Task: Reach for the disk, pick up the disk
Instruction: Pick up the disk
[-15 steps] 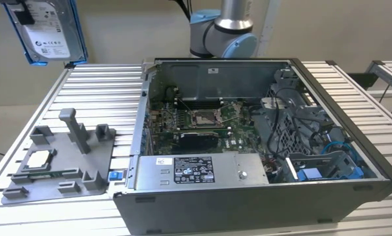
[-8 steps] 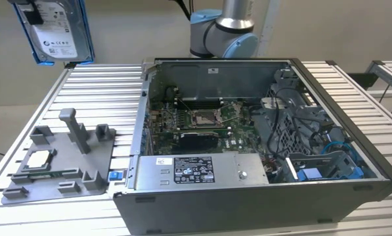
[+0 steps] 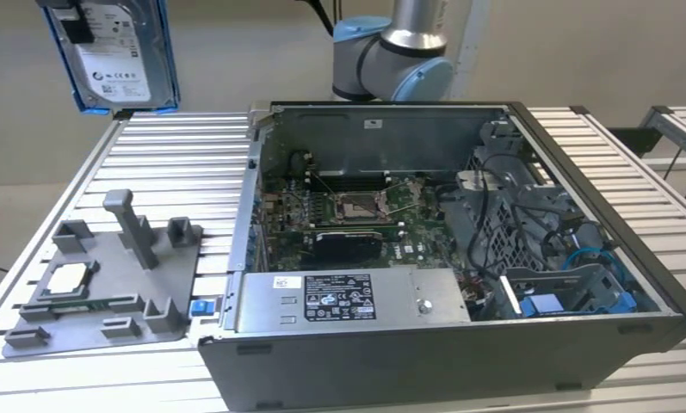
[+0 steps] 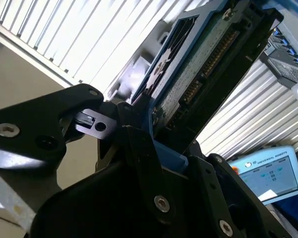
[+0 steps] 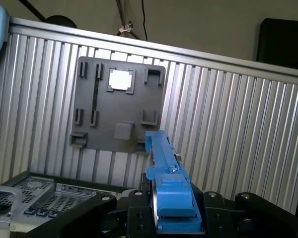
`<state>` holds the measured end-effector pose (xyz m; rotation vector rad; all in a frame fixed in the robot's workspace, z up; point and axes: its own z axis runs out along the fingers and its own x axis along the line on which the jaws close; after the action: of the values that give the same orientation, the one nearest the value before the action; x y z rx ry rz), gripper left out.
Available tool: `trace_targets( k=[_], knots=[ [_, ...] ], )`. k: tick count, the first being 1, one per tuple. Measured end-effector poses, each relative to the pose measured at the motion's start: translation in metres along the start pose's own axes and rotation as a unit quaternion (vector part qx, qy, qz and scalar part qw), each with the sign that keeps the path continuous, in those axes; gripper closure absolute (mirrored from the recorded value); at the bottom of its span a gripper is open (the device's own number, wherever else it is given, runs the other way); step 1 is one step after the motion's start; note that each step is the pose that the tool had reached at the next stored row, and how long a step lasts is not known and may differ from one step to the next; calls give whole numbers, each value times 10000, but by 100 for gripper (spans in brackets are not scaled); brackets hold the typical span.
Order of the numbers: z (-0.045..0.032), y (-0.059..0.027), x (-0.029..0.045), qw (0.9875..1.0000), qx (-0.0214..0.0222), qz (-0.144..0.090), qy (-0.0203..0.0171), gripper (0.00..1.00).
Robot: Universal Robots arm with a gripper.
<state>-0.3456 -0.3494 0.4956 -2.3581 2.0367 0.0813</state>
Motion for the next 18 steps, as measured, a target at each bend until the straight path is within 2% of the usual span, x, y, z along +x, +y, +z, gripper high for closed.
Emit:
trace_targets(
  k=[3,6,11,14,16,18],
  knots=[
    [-2,-79,15,10000,-8,2,-1,100],
    [0,-95,20,10000,-4,46,-10,100],
    [16,-123,26,9999,18,129,-54,100],
    [25,-137,27,9998,71,164,-72,100],
    [34,-155,31,9997,137,185,-76,100],
    [41,-182,36,9996,180,199,-74,100]
  ],
)
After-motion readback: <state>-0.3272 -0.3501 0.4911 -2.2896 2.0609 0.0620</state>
